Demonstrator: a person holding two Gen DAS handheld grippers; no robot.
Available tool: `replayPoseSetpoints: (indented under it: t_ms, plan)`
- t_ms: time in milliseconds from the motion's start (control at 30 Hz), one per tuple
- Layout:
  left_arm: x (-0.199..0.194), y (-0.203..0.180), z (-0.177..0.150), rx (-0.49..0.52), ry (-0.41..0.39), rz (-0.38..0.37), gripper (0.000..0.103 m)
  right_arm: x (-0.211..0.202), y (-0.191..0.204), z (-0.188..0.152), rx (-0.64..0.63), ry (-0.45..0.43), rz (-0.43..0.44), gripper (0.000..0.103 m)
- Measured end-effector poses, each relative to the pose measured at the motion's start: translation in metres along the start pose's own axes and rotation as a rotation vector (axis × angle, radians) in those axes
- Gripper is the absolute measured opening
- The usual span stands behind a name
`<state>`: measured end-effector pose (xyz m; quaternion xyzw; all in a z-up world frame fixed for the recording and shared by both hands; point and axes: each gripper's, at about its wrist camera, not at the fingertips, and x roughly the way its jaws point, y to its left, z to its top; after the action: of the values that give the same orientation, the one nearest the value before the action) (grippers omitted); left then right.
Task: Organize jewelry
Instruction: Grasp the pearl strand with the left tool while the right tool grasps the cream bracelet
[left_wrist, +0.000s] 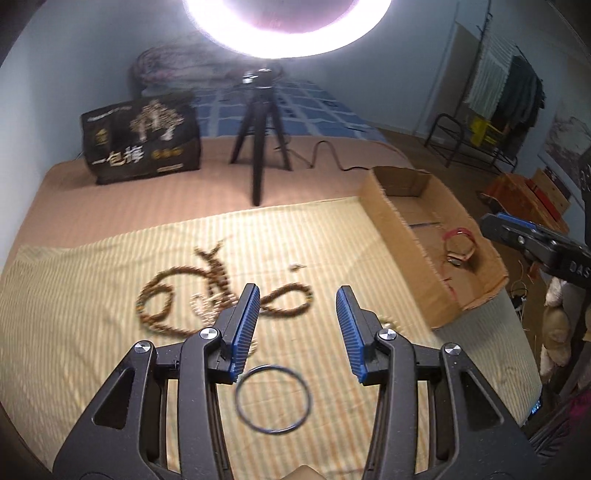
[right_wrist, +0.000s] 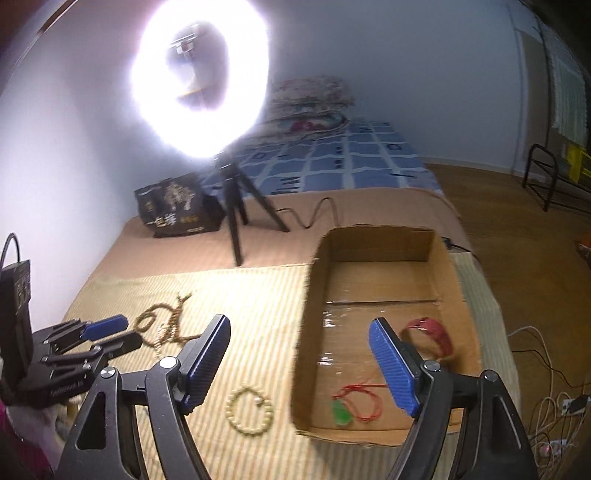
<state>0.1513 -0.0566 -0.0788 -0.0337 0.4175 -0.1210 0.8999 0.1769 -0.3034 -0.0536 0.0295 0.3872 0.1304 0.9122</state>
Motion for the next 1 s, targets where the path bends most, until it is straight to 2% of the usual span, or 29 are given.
replayPoseSetpoints:
  t_ms: [167,367,667,700,1000]
  plan:
    - [0.001,0.03,-0.008,-0.051,0.029,0.021,0.044,0.01,0.021,-0.009,-0.034,0.039,0.053,0.079]
    - [0.013,0.061,-0.019,-0.145,0.103,0.026,0.044,0.023,0.036,-0.022,-0.047,0.103,0.104,0.079]
    - [0.042,0.064,-0.041,-0.163,0.198,0.048,0.044,0.047,0.058,-0.052,-0.126,0.228,0.125,0.064]
    - [0.045,0.063,-0.042,-0.162,0.203,0.055,0.044,0.049,0.061,-0.057,-0.137,0.239,0.125,0.06]
    - [0.063,0.067,-0.043,-0.178,0.23,0.097,0.044,0.073,0.074,-0.081,-0.223,0.326,0.13,0.048]
